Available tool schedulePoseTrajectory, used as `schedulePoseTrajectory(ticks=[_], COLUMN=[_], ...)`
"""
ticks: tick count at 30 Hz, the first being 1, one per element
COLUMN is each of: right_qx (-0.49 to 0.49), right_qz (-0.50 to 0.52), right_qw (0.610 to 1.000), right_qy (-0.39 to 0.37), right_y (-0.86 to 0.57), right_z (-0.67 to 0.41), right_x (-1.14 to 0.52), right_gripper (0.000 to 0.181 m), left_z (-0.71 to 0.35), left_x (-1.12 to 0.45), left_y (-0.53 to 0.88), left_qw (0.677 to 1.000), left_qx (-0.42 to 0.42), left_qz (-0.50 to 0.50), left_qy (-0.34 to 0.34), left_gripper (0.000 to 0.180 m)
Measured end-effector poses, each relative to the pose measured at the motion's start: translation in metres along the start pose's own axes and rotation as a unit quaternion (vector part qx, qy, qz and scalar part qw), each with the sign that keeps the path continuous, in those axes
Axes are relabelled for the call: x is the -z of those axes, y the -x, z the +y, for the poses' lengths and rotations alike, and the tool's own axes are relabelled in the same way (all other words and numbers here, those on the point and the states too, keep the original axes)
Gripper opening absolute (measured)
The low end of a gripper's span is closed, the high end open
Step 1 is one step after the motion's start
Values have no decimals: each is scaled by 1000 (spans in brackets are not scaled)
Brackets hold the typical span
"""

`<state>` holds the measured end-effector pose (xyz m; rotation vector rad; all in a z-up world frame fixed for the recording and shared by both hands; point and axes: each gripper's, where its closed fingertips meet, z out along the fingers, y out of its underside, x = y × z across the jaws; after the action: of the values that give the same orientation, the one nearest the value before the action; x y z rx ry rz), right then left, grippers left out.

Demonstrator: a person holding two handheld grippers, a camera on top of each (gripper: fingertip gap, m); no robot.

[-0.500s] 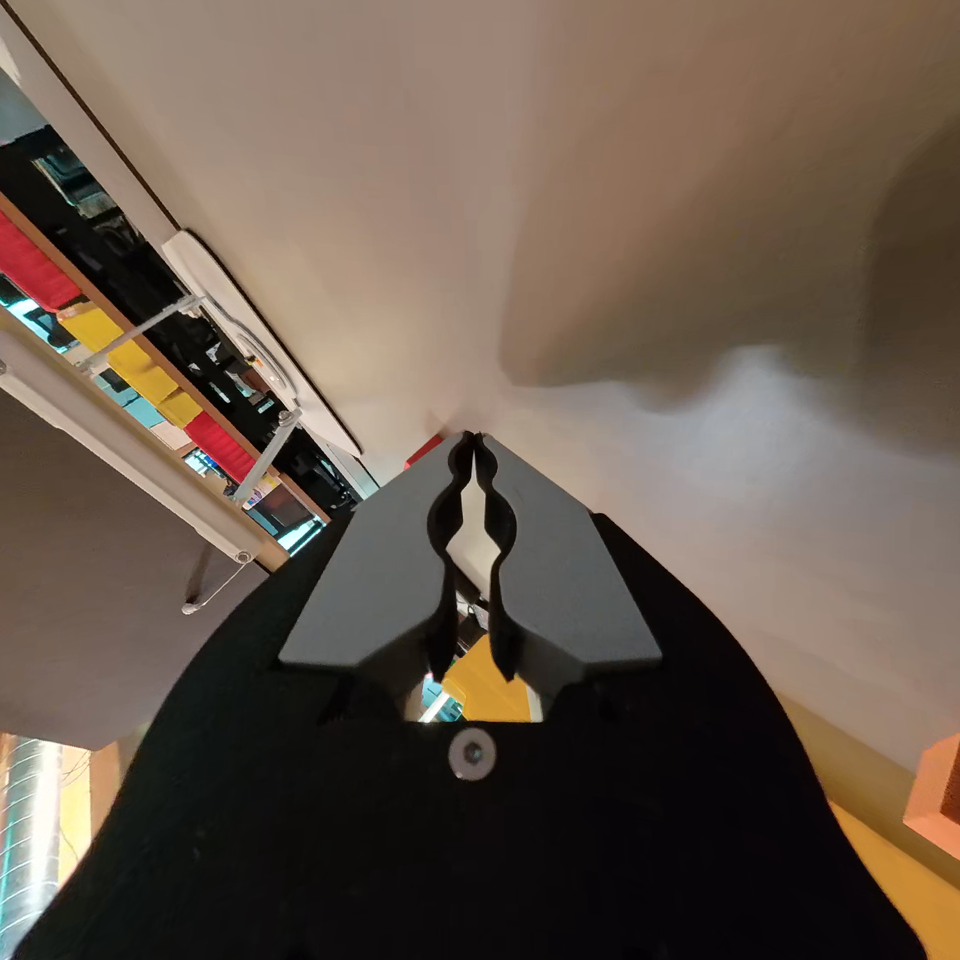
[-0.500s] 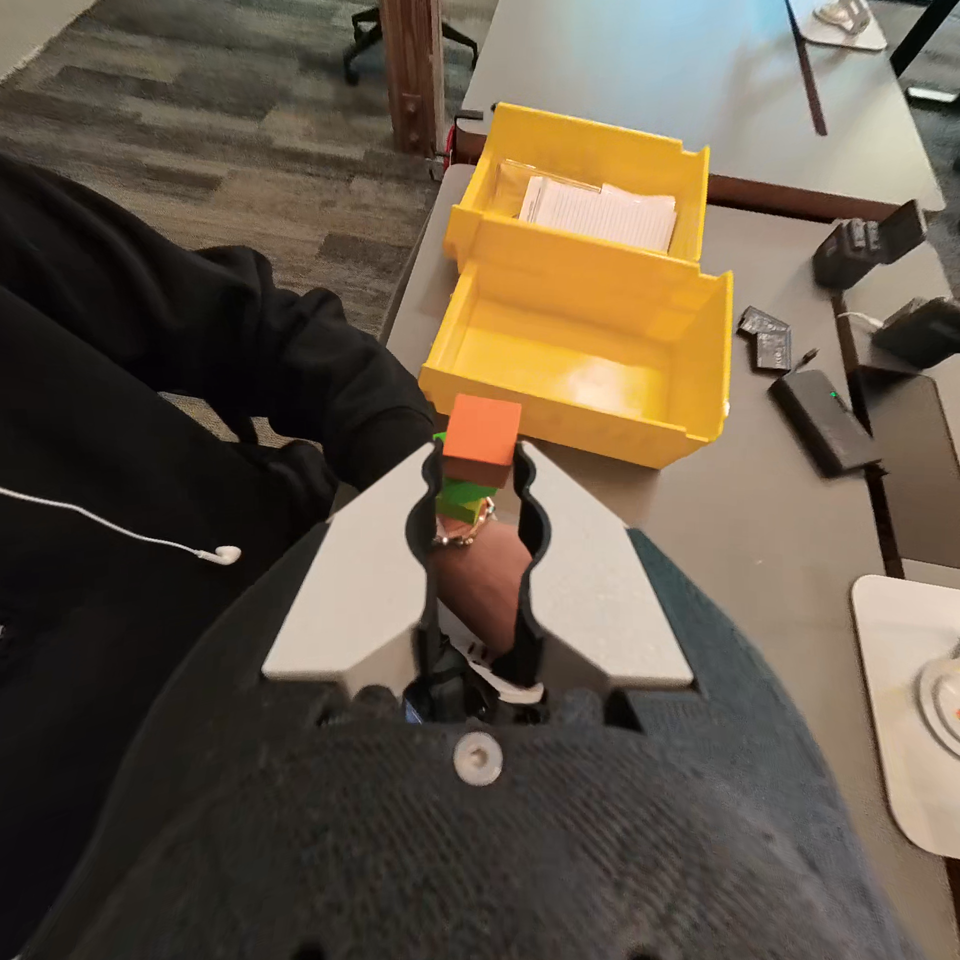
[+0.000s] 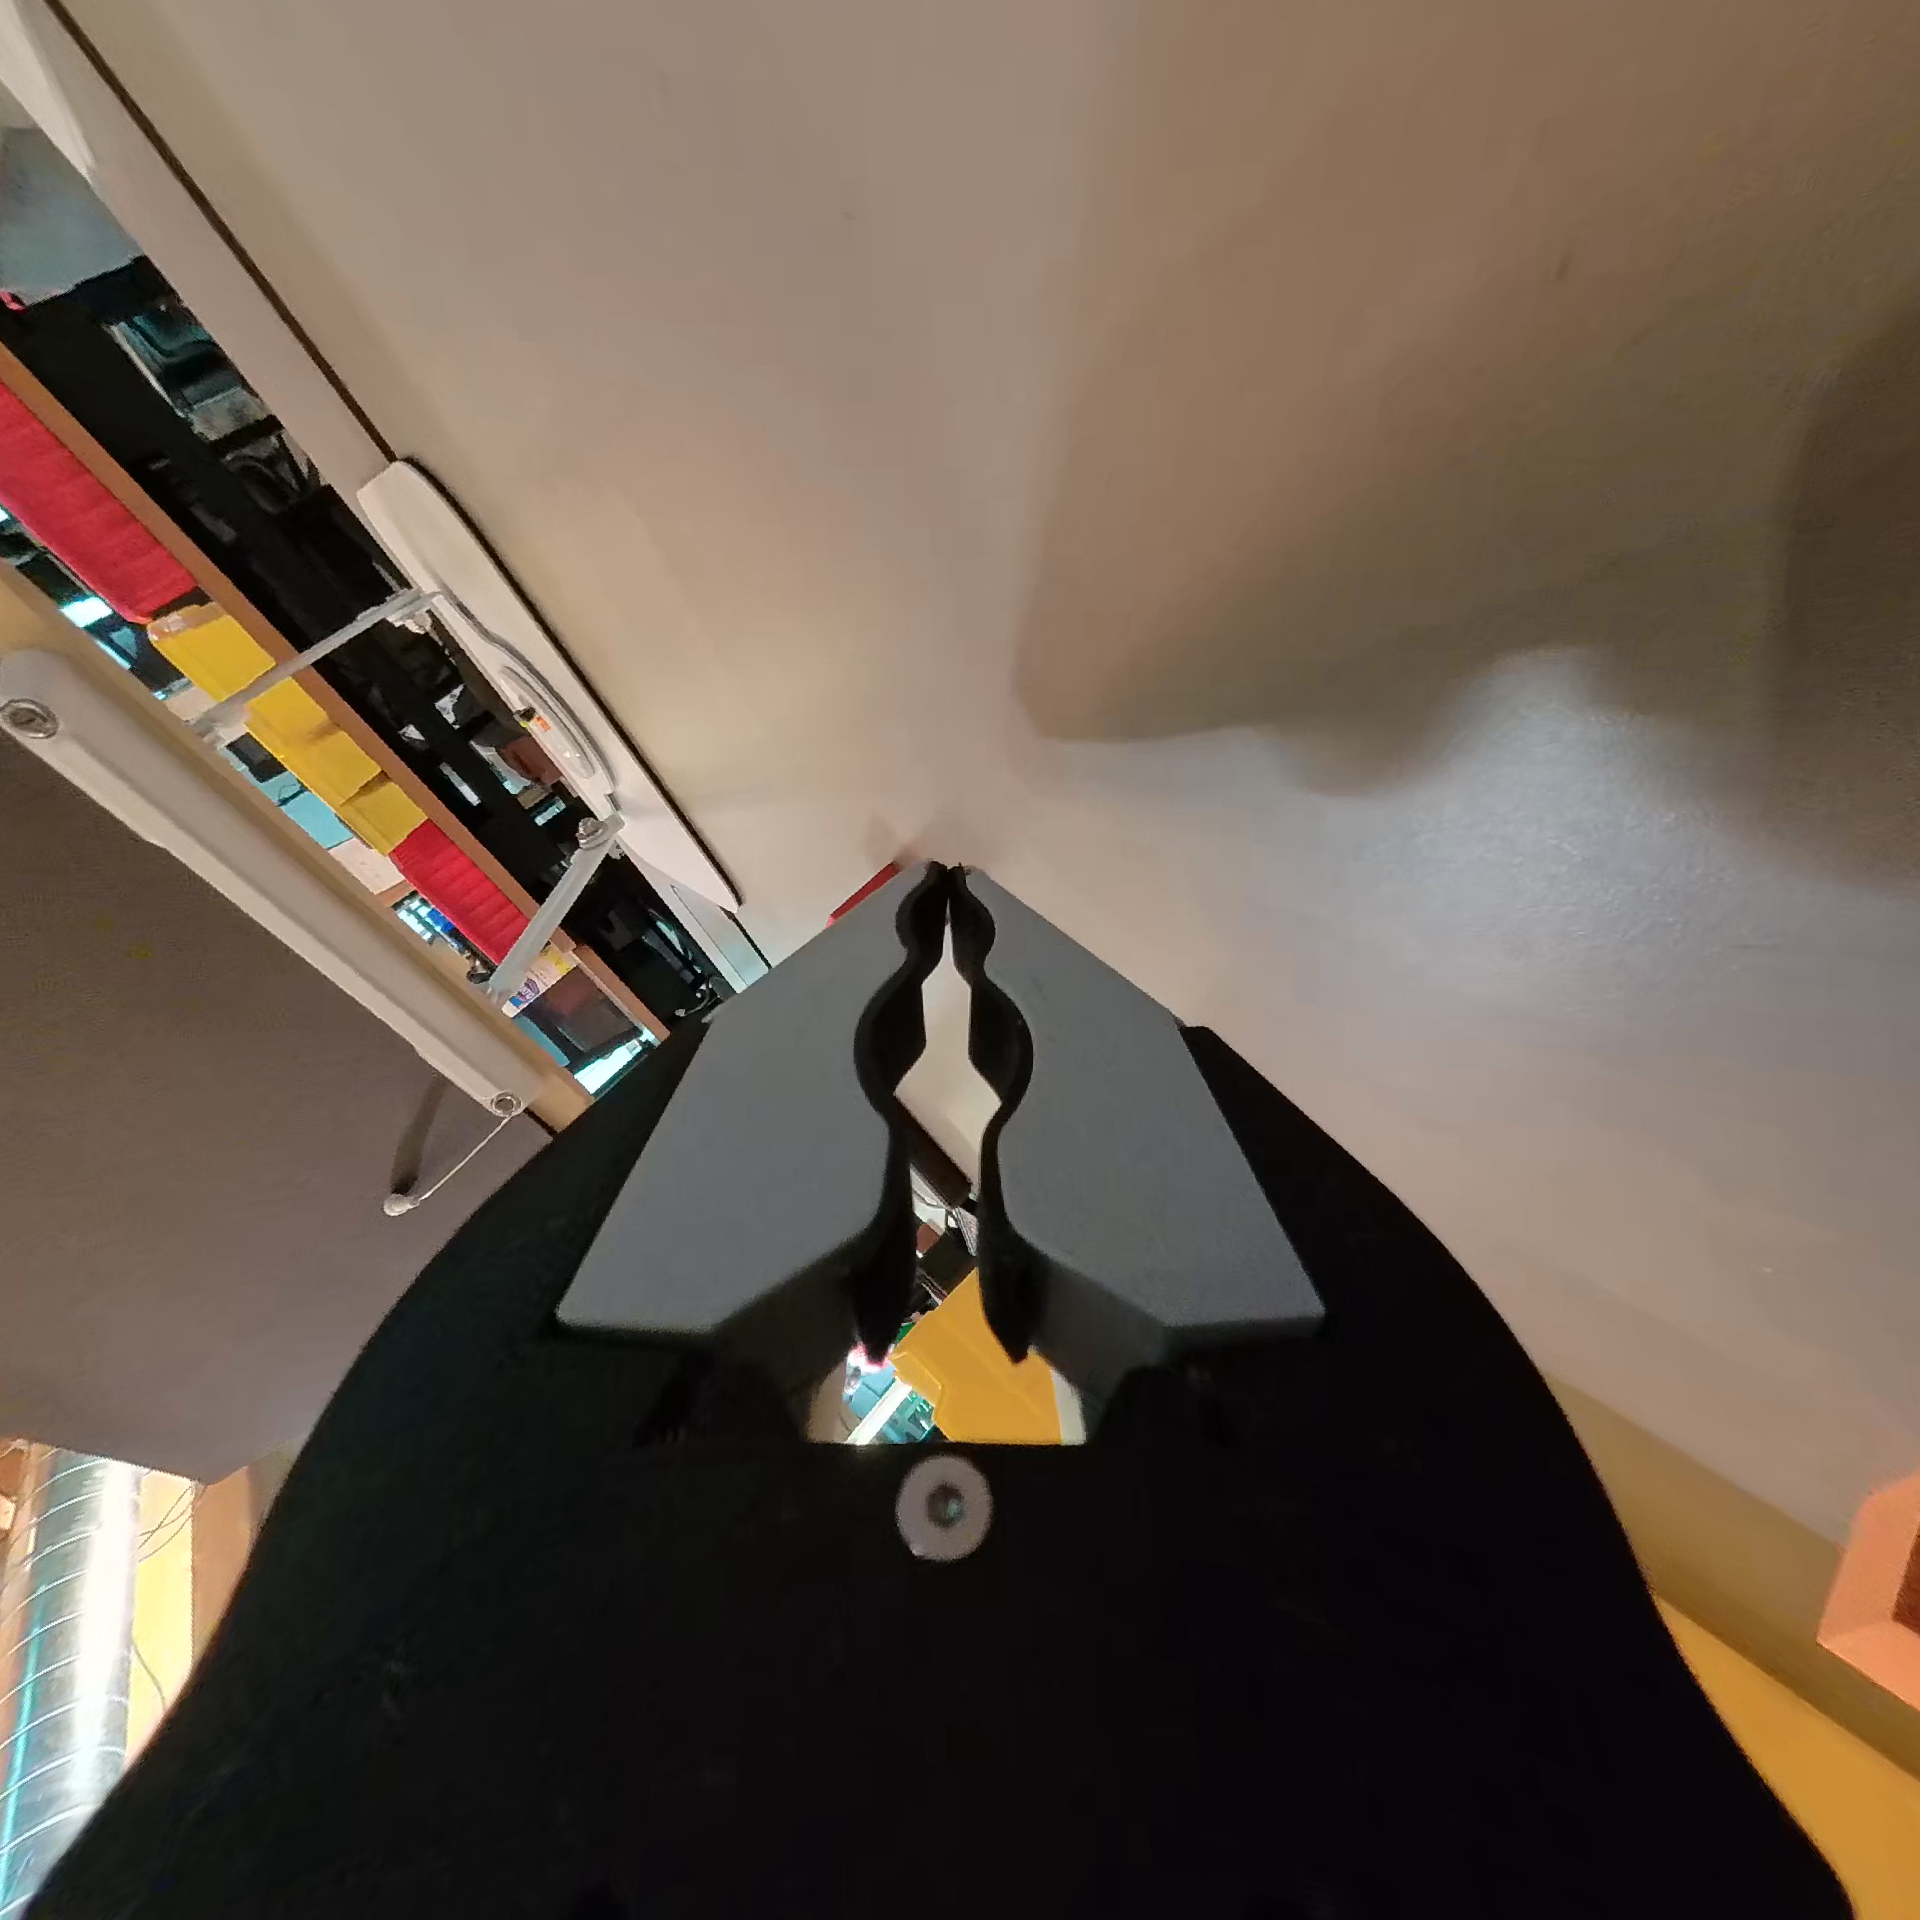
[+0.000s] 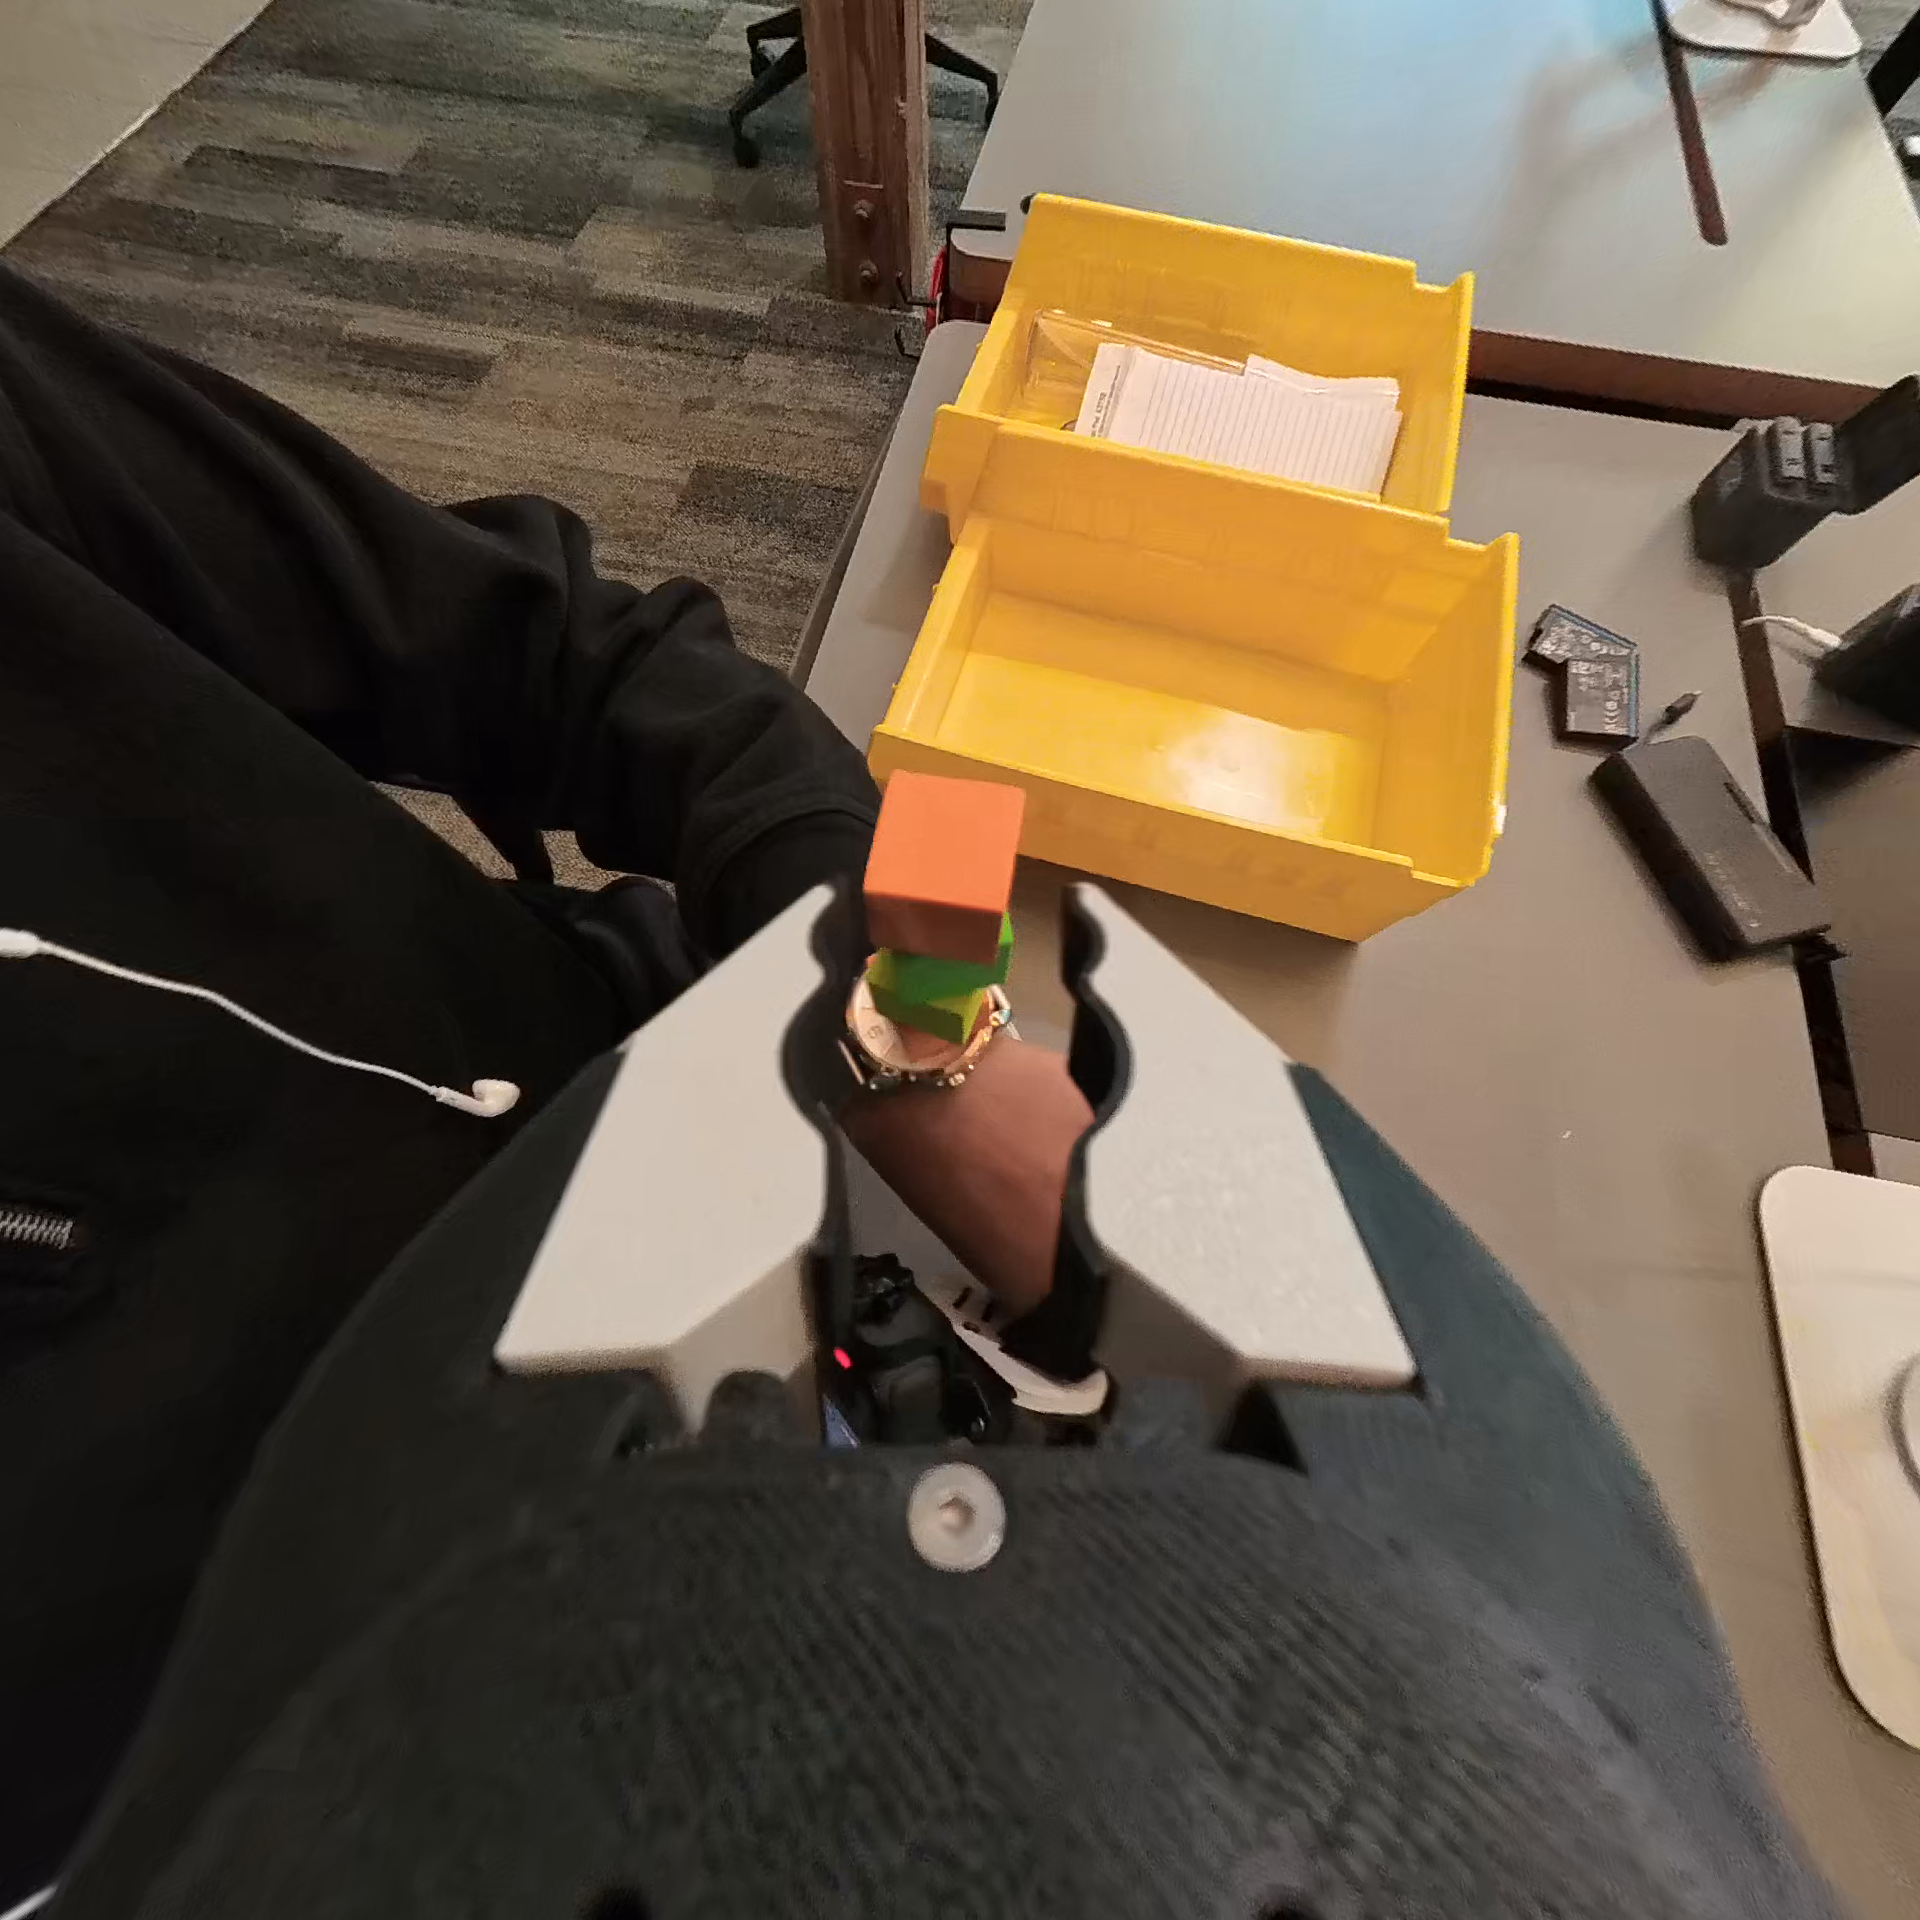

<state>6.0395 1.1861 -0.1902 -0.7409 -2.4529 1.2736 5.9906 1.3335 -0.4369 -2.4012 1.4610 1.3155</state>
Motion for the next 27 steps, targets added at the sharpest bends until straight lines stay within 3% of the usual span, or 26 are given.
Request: schedulePoseTrajectory(ticks=[2,6,8,10,12,14,16,21,23,25,27], right_qx=[0,-8,-20,-24,-46,-112,-151,-142,-137,-135,-137], right_qz=[17,68,147,278,327,268,201,181,185,179,182], right_qw=[1000,994,982,955,943,957,968,973,972,973,972], right_qy=[-13,-84,-117,-101,-33,10,-9,23,46,59,56], right_y=[-6,-37,-83,-152,-202,-212,-203,-203,-206,-205,-205], right_z=[-3,-9,4,44,109,162,183,213,224,231,232], right_x=[4,29,43,56,42,-1,-42,-95,-104,-107,-104], right_gripper=[56,55,52,47,54,62,64,63,54,32,31], left_z=[1,9,15,19,22,25,29,36,38,38,38], left_x=[1,2,2,3,4,6,8,9,9,9,9], left_y=[1,-3,-6,-8,-9,-10,-10,-13,-13,-12,-12], left_qw=[1000,1000,1000,1000,1000,1000,1000,999,999,999,999], left_qx=[2,3,1,1,3,8,10,10,13,15,16], left_qz=[-2,-2,1,2,3,3,2,4,5,5,6], left_qy=[-1,5,13,19,21,23,24,32,33,32,32], left_gripper=[0,0,0,0,0,0,0,0,0,0,0])
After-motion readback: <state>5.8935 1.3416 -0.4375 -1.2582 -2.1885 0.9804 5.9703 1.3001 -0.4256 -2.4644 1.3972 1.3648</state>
